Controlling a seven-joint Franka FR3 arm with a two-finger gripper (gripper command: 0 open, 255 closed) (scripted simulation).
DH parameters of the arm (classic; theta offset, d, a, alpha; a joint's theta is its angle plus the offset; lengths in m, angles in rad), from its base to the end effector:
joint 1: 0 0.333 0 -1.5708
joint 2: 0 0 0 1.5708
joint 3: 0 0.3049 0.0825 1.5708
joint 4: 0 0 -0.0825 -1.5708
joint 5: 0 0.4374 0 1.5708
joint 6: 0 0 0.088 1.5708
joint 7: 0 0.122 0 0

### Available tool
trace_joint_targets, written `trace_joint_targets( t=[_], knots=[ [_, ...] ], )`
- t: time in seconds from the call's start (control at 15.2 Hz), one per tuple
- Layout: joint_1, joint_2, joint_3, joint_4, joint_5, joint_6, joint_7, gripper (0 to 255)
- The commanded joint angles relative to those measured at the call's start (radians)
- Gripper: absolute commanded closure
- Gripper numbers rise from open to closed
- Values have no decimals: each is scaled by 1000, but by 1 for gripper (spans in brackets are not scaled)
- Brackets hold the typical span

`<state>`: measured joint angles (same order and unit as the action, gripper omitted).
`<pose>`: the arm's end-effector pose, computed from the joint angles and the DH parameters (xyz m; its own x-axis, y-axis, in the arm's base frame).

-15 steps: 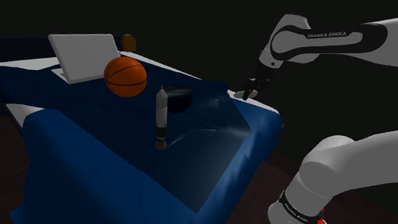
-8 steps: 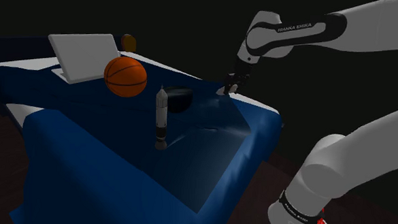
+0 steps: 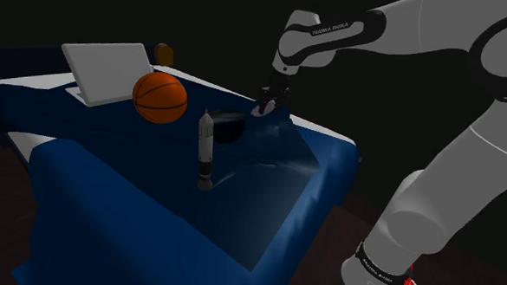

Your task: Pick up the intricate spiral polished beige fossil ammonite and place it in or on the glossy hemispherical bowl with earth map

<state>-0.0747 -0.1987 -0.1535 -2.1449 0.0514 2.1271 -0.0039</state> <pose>0.5522 -0.1274 0.4592 0.9527 -0.2476 0.1764 -0.2374 -0.9683 -0.0772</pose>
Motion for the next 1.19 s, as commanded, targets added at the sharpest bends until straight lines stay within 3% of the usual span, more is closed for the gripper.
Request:
trace_joint_targets(
  t=[0.0, 0.66, 0.99, 1.06, 1.12],
  knots=[
    [11, 76, 10, 80, 11, -3, 16, 255],
    [52, 456, 51, 551, 39, -92, 99, 255],
    [53, 457, 52, 511, 40, -51, 97, 255],
    [53, 457, 52, 511, 40, -51, 97, 0],
    [81, 385, 41, 372, 68, 95, 319, 0]
  ],
)
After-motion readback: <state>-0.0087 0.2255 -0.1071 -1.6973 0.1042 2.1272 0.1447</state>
